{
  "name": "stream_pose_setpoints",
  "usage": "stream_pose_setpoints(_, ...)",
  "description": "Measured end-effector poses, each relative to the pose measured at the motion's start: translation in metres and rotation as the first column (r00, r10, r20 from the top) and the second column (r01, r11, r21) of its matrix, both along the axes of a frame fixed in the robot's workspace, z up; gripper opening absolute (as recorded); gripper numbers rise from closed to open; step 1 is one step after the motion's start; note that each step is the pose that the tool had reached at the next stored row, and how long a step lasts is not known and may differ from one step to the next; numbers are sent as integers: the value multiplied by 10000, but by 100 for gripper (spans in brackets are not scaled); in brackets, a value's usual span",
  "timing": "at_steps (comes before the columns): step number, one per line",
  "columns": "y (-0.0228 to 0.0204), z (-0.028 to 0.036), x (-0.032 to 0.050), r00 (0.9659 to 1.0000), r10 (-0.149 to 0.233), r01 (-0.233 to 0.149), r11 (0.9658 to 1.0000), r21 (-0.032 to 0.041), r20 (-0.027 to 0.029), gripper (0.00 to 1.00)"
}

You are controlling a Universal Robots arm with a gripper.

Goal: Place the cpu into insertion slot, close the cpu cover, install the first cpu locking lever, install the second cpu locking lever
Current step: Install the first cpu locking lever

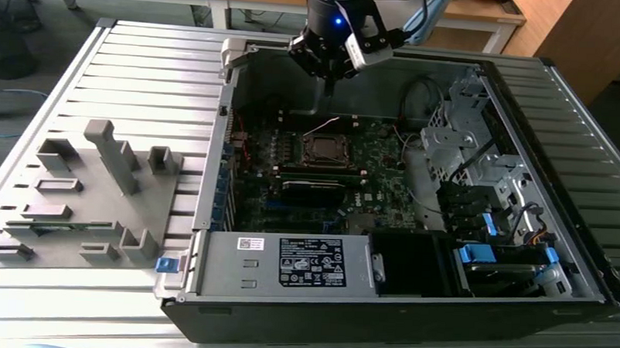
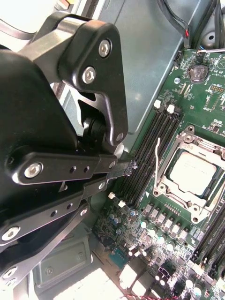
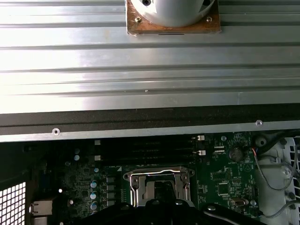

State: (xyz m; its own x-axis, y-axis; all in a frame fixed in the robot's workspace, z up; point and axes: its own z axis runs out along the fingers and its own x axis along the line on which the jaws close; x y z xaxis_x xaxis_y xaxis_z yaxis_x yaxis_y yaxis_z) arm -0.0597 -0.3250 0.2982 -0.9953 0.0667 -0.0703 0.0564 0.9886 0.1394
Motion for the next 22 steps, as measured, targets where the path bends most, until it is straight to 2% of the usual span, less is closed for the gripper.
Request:
stream_pose_setpoints(9, -1, -91, -2, 10000, 0, 0, 10000, -3, 28, 10)
stream_pose_setpoints(19, -1, -224, -7, 10000, 0, 0, 10000, -6, 31, 10)
stream_pose_setpoints(22, -1, -243, -7, 10000, 0, 0, 10000, -14, 30, 10)
